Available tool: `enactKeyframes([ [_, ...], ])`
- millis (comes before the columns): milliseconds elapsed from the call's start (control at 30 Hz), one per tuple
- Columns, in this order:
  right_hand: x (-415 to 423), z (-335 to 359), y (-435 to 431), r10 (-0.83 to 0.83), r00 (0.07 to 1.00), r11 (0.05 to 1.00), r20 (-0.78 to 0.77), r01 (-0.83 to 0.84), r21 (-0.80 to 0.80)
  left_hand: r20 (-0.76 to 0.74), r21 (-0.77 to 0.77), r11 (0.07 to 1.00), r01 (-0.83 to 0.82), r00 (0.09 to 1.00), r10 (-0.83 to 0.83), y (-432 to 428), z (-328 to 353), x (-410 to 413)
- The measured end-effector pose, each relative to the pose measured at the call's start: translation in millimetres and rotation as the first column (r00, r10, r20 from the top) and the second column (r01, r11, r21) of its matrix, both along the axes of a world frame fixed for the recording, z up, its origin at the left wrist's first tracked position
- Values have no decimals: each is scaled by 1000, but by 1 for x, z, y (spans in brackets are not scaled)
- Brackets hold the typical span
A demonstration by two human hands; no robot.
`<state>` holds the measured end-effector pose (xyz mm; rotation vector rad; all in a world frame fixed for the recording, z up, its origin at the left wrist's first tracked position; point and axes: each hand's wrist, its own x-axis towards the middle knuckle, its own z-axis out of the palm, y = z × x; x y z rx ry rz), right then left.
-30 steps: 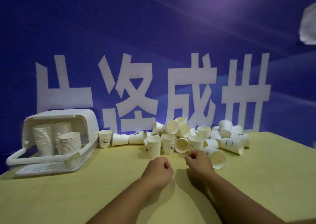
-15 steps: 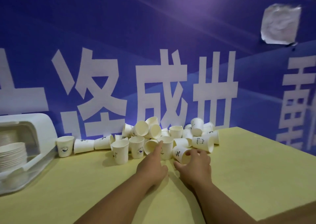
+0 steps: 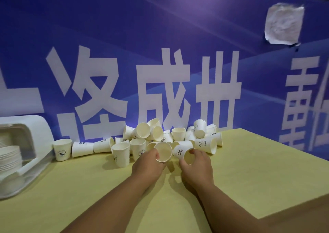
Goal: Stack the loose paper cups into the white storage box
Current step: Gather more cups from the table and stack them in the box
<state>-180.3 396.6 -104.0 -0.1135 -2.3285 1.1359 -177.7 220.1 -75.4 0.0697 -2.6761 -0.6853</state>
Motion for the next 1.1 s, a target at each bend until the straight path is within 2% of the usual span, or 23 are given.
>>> enactKeyframes([
  [133, 17, 17, -12, 127, 989, 980, -69, -136, -148, -110, 42, 999, -19, 994, 23, -34, 4, 25],
  [300, 29, 45, -51, 273, 958, 950, -93, -284, -133, -154, 102, 995, -19, 987, 35, -85, 20, 57],
  [467, 43, 58, -116, 418, 903, 887, -100, -429, -169, -194, 282, 959, -36, 977, 93, -137, 31, 89],
  [633, 50, 66, -185, 508, 853, 801, -117, -518, -300, -264, 430, 902, -36, 950, 163, -194, 34, 111],
  [933, 42, 77, -309, 601, 771, 641, -211, -623, -448, -492, 470, 879, -79, 804, 335, -295, 41, 120],
  [1100, 27, 87, -364, 608, 752, 561, -256, -635, -532, -616, 522, 852, -24, 680, 397, -345, 62, 111],
])
